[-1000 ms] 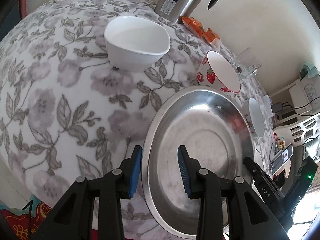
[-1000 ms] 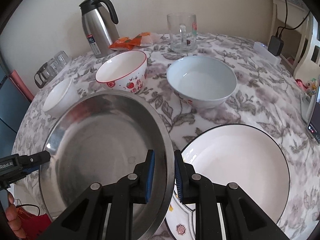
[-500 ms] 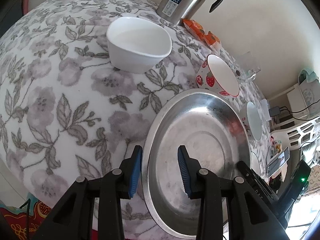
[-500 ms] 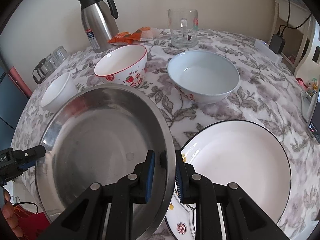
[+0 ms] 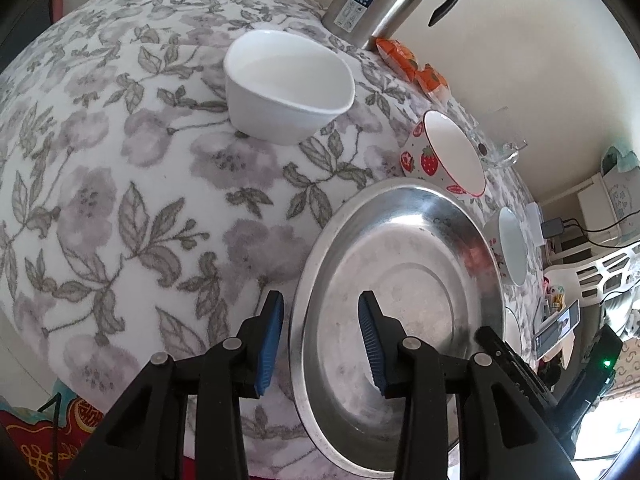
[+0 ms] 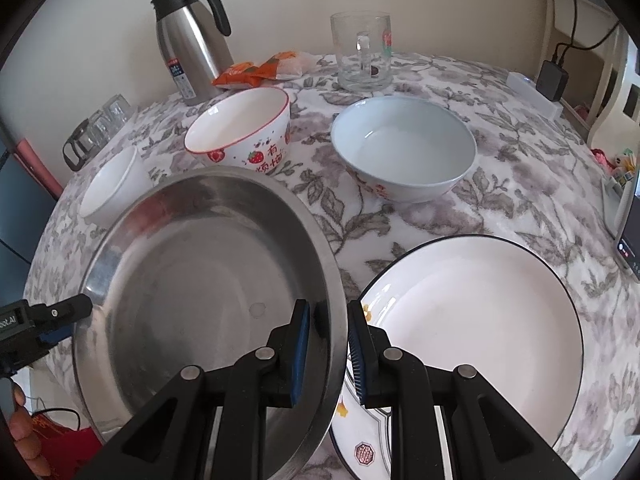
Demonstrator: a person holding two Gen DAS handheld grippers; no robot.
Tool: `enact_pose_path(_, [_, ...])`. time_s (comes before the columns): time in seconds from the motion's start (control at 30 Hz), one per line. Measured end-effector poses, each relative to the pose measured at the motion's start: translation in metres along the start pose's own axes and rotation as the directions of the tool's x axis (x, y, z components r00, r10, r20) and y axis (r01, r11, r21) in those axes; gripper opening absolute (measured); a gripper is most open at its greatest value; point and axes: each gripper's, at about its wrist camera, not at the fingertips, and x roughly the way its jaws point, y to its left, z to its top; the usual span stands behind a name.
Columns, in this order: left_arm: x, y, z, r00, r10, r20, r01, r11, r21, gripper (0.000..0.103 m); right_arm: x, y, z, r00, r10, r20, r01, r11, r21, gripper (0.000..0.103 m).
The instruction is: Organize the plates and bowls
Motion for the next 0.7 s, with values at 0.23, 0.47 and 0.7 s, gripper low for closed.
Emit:
enact_pose_path(0.23, [-0.016, -0.003, 0.004, 0.994, 0.061, 0.085, -0.063, 0.998, 0.019, 0.061, -0.018, 0.001, 0.004, 0.998, -0.010, 0.063, 0.009, 1.000, 0.015, 0.022])
enact_pose_path(0.47, [-0.015, -0.004, 0.006, 0.984, 0.153, 0.095, -0.157, 0.986, 0.047, 0.072, -0.026, 0.017, 0.004, 0.995, 0.001, 0.102, 0.003, 0.999, -0.036, 0.062])
enact_pose_path(0.7, [-0.017, -0.007, 0.006, 0.971, 0.194, 0.141, -0.206, 0.975, 0.080, 0.092, -0.018, 0.027, 0.001, 0.997, -0.003, 0.078, 0.009, 0.997, -0.078, 0.080])
